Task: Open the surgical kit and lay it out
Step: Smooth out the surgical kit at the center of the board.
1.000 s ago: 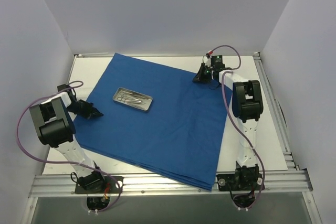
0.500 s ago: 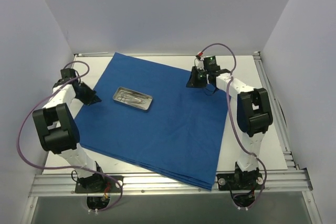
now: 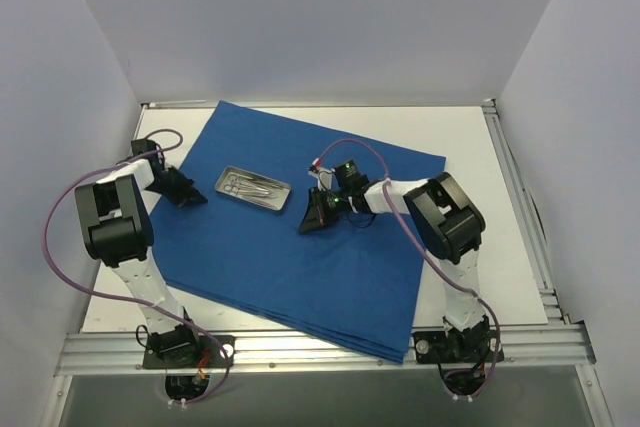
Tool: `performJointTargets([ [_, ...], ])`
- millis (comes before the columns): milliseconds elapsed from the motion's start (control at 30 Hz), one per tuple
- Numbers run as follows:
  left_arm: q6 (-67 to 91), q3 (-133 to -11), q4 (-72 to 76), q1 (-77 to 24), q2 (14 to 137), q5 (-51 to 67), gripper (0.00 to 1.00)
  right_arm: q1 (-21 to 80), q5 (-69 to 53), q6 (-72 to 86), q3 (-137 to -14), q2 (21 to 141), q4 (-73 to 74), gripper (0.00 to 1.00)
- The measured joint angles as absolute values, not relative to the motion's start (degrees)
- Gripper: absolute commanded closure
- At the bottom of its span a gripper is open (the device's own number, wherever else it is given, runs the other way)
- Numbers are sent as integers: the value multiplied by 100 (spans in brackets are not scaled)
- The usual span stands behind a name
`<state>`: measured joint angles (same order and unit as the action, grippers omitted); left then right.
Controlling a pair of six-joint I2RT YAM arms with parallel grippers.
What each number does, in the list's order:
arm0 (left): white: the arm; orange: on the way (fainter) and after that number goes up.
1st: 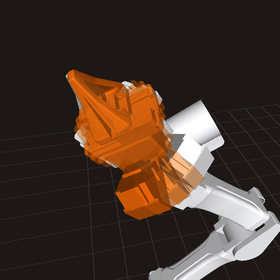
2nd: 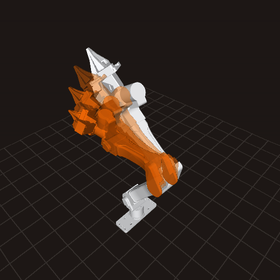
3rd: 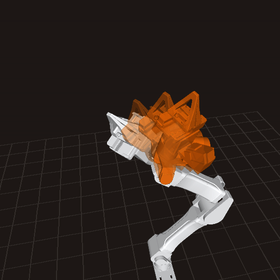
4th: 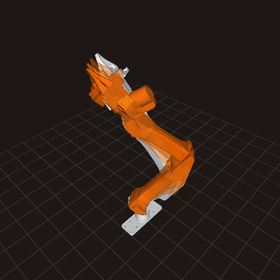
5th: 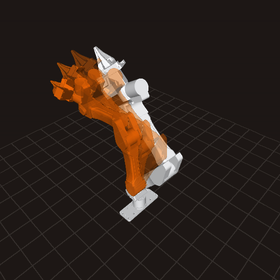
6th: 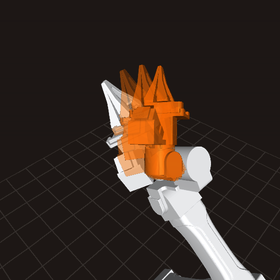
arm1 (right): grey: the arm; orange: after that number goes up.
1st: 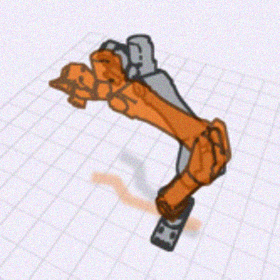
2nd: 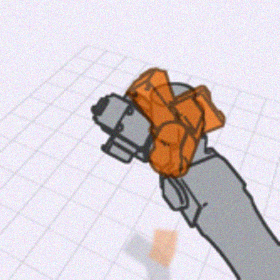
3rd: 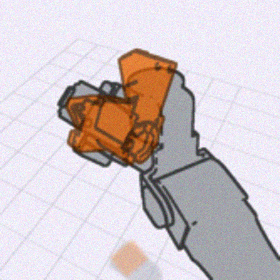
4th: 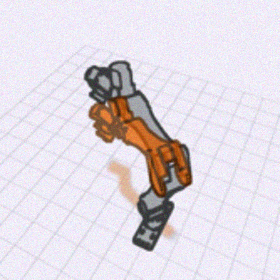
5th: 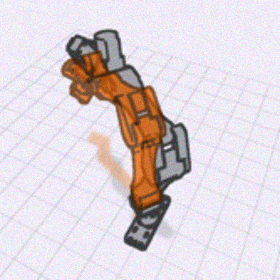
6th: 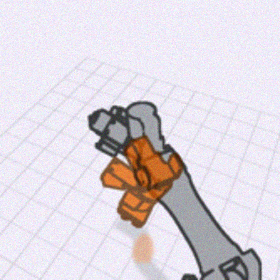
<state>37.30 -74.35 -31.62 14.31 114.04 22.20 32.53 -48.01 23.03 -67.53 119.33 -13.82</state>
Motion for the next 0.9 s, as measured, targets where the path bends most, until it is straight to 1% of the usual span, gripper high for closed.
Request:
performJointTargets([
  [133, 3743, -7435, -3157, 1439, 11424, 2252, 98, 3306, -4976, 2495, -5979, 11675, -2250, 100],
  [200, 3750, -7435, -3166, 1459, 11428, 2255, 98, 3280, -4963, 2569, -5483, 11373, -2421, 100],
  [300, 3769, -7435, -3183, 1496, 11434, 2298, 98, 3280, -4661, 2536, -4952, 10853, -2231, 100],
  [400, 3769, -7435, -3201, 1525, 11437, 2322, 98, 3328, -4156, 2408, -4764, 10370, -1584, 100],
  [500, 3760, -7437, -3225, 1525, 11415, 2303, 98, 3450, -3750, 2265, -4967, 10182, -952, 100],
  [633, 3706, -7363, -3297, 1509, 11170, 2117, 98, 3789, -3802, 2228, -5723, 10248, -565, 100],
  [733, 3680, -7258, -3319, 1511, 10853, 2080, 98, 4152, -4080, 2237, -6587, 10676, -777, 100],
  [800, 3673, -7273, -3319, 1511, 10812, 2086, 98, 4362, -4224, 2239, -6952, 11069, -972, 100],
  [900, 3673, -7275, -3323, 1514, 10960, 2106, 98, 4589, -4418, 2290, -6925, 11552, -1236, 100],
])
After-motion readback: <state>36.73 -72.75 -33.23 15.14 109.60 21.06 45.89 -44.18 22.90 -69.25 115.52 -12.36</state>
